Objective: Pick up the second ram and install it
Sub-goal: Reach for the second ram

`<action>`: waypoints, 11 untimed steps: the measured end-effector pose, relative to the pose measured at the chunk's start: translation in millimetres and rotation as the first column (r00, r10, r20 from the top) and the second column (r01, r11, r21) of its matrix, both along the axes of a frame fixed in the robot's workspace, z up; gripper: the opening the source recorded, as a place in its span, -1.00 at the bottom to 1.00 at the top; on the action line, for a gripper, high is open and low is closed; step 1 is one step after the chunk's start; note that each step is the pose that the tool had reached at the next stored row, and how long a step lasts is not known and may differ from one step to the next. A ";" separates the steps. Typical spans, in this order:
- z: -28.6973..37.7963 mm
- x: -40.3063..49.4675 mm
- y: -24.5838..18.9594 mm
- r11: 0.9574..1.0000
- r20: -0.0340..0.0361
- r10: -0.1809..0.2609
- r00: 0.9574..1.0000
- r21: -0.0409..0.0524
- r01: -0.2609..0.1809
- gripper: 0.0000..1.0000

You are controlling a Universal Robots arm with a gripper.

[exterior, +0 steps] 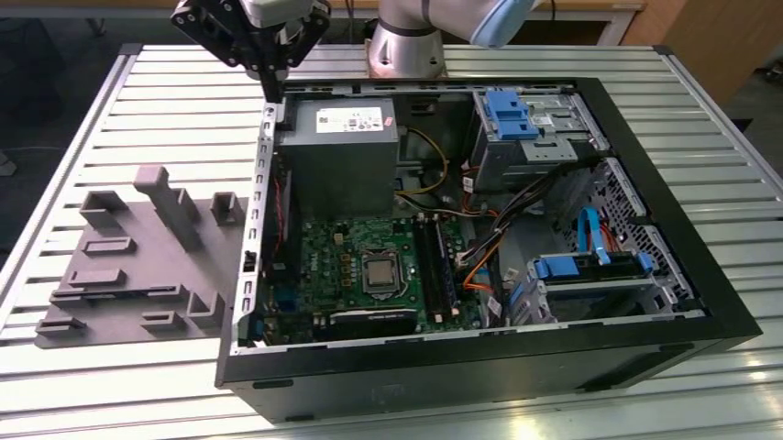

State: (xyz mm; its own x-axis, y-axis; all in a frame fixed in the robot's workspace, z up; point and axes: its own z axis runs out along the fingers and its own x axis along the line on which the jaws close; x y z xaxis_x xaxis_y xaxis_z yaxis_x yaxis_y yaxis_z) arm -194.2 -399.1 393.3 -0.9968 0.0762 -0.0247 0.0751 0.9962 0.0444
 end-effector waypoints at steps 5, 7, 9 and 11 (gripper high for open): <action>0.0 -2.2 0.0 1.000 0.000 0.000 1.000 0.000 0.000 -0.79; 0.0 -3.3 0.0 1.000 0.000 0.000 1.000 0.000 0.000 -0.79; 0.0 -3.7 0.0 1.000 0.000 0.000 1.000 0.000 0.000 -0.79; -0.1 -5.0 0.0 1.000 0.000 0.000 1.000 0.000 0.000 -0.79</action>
